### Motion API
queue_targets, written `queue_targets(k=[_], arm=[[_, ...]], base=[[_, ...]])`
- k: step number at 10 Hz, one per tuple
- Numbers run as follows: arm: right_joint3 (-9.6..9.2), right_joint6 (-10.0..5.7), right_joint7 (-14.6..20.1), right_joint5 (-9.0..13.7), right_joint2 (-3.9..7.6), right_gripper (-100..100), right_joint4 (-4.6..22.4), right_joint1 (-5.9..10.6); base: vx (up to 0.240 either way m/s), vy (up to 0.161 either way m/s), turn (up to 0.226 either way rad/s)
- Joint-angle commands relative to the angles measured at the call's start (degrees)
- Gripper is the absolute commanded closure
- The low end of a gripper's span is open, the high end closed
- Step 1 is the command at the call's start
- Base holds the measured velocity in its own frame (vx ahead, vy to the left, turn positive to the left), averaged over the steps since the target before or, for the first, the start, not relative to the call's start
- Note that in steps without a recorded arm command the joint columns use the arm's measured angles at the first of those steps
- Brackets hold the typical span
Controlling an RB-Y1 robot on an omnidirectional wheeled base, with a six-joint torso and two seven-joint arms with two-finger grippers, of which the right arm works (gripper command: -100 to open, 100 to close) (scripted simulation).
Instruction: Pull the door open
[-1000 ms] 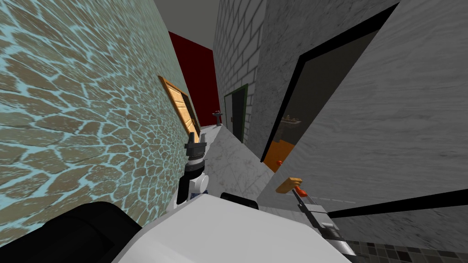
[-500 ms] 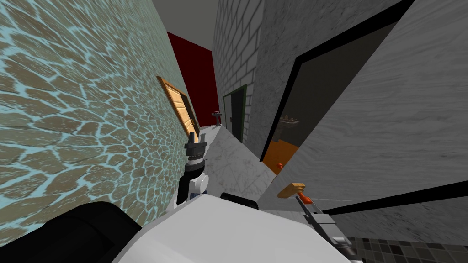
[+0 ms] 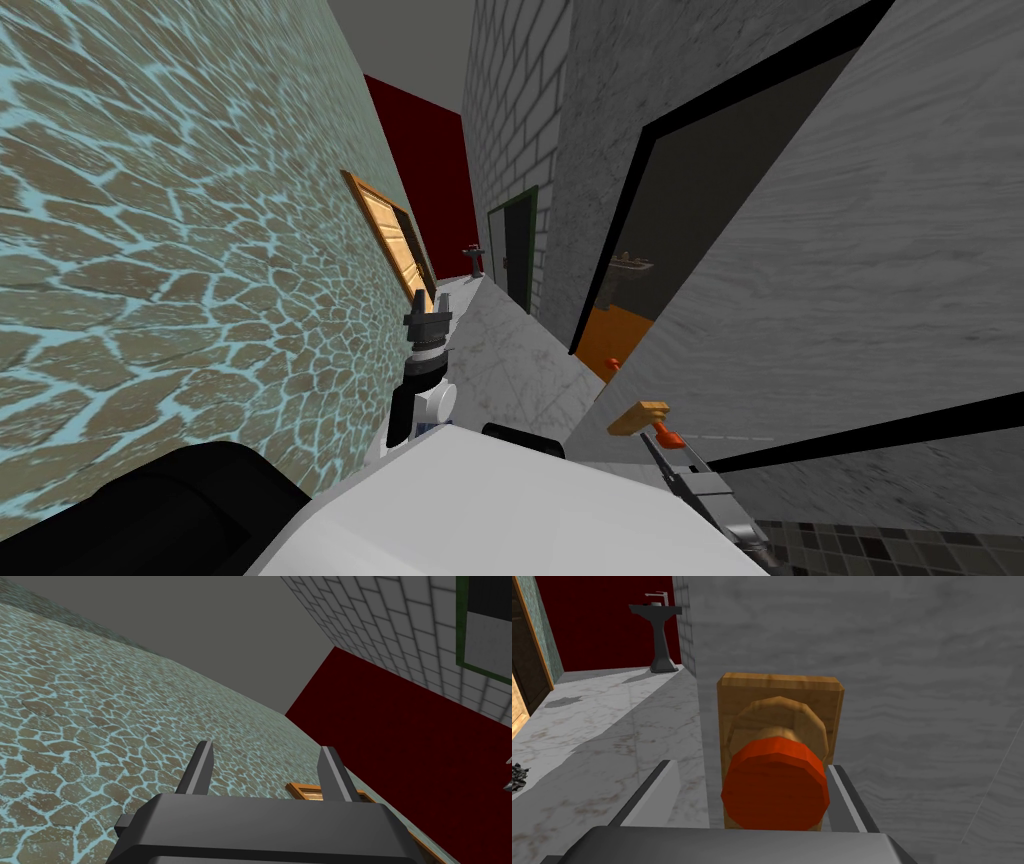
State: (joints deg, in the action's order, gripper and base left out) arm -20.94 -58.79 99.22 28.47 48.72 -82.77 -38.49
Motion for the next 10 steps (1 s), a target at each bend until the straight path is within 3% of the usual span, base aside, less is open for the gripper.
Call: queue_targets(k=[1, 5, 10], arm=[[-1.80, -0.76, -0.91, -0.32, -0.20, 100, -0.69, -0.29], [-3.63, -2.32, -2.12, -0.11, 0.15, 100, -0.86, -0.32], [-4.40, -2.97, -2.63, -0.02, 0.31, 100, -0.93, -0.34]], base=[[0.011, 0.030, 0.000], [0.010, 0.008, -0.005], [0.004, 0.003, 0.001]])
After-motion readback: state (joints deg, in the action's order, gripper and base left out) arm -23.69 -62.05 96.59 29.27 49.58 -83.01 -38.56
